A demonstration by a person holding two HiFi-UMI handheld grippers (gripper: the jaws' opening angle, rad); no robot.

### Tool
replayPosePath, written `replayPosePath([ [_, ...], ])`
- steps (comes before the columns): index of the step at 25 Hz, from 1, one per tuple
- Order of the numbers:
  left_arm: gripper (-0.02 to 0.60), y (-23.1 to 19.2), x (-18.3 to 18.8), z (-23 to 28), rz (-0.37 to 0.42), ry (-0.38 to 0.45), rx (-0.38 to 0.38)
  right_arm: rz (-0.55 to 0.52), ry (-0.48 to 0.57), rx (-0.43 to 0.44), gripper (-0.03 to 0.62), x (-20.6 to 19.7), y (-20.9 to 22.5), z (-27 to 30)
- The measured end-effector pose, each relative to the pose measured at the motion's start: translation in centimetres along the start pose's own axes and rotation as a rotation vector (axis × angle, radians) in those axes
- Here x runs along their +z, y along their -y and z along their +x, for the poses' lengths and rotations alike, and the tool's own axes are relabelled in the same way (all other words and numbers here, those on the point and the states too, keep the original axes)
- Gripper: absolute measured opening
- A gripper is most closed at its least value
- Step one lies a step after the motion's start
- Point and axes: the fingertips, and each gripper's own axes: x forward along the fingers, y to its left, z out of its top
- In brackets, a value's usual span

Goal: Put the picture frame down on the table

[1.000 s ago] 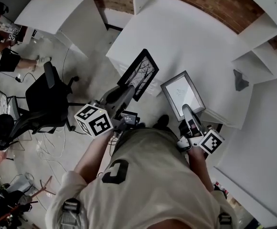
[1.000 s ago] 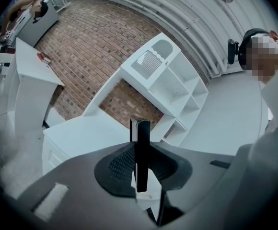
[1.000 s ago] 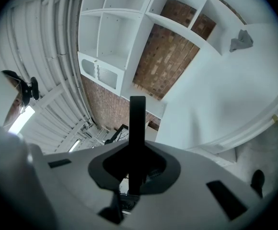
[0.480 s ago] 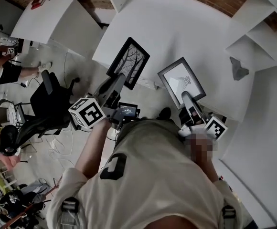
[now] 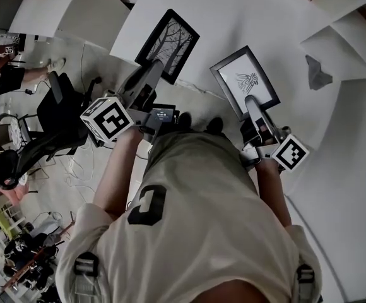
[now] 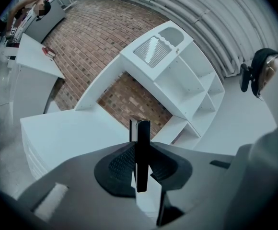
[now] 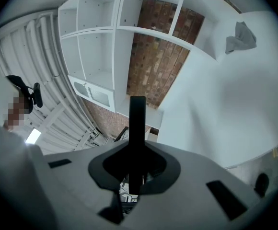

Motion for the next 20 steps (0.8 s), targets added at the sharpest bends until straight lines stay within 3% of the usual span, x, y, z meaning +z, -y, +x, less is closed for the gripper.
replayPosePath([
  [15,0.066,-0.8,-0.1,0.0,0.005,0.011,-0.074,0.022,0.037,-0.046,0.025,-1.6,2.0,-0.8],
  [20,0.066,-0.2,-0.2,-0.2,-0.016,0.011,-0.106,-0.014,0.027,-0.042,0.025,-1.2,1.3,-0.5],
])
